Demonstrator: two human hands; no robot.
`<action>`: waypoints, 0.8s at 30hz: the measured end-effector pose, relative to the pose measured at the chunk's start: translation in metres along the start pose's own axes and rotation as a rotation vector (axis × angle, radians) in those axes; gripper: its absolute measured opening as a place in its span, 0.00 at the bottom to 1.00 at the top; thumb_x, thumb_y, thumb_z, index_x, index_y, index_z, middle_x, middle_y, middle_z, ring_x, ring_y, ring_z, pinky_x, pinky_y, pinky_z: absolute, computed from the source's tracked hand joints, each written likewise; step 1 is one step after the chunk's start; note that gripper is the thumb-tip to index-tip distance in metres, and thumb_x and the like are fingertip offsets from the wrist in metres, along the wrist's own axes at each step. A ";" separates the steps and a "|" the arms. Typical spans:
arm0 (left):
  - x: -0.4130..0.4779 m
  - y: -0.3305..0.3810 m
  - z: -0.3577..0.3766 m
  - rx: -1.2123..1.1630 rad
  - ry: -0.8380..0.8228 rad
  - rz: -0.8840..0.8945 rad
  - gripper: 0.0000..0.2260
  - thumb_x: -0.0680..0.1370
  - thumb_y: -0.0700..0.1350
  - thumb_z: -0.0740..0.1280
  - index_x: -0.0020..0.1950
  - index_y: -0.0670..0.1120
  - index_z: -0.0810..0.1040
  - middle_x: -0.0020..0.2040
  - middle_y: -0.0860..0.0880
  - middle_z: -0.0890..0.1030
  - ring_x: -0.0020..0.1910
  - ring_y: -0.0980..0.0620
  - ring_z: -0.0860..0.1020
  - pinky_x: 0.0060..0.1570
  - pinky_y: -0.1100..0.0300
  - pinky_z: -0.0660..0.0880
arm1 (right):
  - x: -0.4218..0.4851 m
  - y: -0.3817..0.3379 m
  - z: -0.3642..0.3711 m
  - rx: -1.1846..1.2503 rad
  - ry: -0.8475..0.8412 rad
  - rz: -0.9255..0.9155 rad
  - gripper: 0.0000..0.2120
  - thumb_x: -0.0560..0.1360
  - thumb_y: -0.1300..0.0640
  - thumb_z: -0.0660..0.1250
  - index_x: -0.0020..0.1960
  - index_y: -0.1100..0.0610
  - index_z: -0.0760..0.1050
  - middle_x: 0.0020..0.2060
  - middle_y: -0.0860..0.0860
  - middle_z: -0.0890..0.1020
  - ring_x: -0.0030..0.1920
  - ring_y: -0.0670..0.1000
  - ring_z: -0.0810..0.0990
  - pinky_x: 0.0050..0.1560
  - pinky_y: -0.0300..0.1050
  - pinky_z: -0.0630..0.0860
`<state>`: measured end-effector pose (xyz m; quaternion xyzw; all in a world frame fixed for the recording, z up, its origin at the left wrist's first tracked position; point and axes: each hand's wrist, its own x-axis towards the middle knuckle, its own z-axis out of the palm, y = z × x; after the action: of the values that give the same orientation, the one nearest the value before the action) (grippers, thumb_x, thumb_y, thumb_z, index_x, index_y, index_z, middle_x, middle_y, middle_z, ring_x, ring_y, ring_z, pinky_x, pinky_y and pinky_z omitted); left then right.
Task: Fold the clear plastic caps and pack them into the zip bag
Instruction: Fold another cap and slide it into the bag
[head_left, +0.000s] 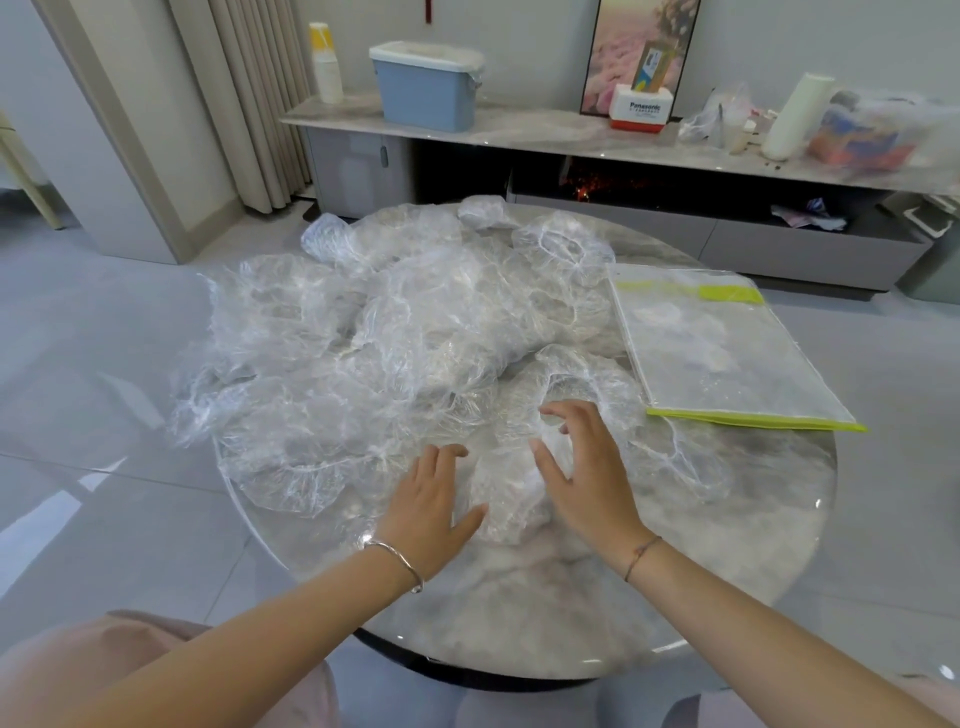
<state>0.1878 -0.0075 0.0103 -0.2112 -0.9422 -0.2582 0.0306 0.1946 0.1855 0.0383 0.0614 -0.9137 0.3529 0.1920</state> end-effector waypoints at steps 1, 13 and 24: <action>0.000 0.001 -0.001 0.045 0.075 0.092 0.23 0.75 0.57 0.57 0.66 0.47 0.63 0.57 0.48 0.70 0.54 0.50 0.72 0.56 0.56 0.72 | -0.002 -0.002 -0.003 -0.013 0.014 -0.055 0.12 0.77 0.52 0.61 0.60 0.52 0.70 0.55 0.43 0.71 0.54 0.42 0.71 0.57 0.40 0.68; -0.002 -0.021 0.024 0.283 -0.352 0.288 0.35 0.73 0.63 0.24 0.76 0.49 0.41 0.76 0.53 0.42 0.75 0.49 0.40 0.75 0.51 0.43 | -0.052 0.024 0.011 -0.281 -0.652 -0.105 0.35 0.73 0.34 0.35 0.77 0.46 0.46 0.74 0.38 0.46 0.75 0.39 0.40 0.72 0.36 0.34; 0.007 -0.016 0.013 0.319 -0.497 0.273 0.39 0.69 0.71 0.33 0.76 0.52 0.37 0.75 0.56 0.36 0.75 0.54 0.35 0.70 0.58 0.31 | -0.050 0.025 0.012 -0.320 -0.659 -0.134 0.33 0.77 0.35 0.48 0.78 0.48 0.45 0.76 0.42 0.49 0.76 0.41 0.43 0.72 0.35 0.35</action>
<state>0.1760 -0.0106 -0.0075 -0.3845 -0.9125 -0.0416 -0.1334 0.2304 0.1945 -0.0051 0.2004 -0.9641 0.1534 -0.0826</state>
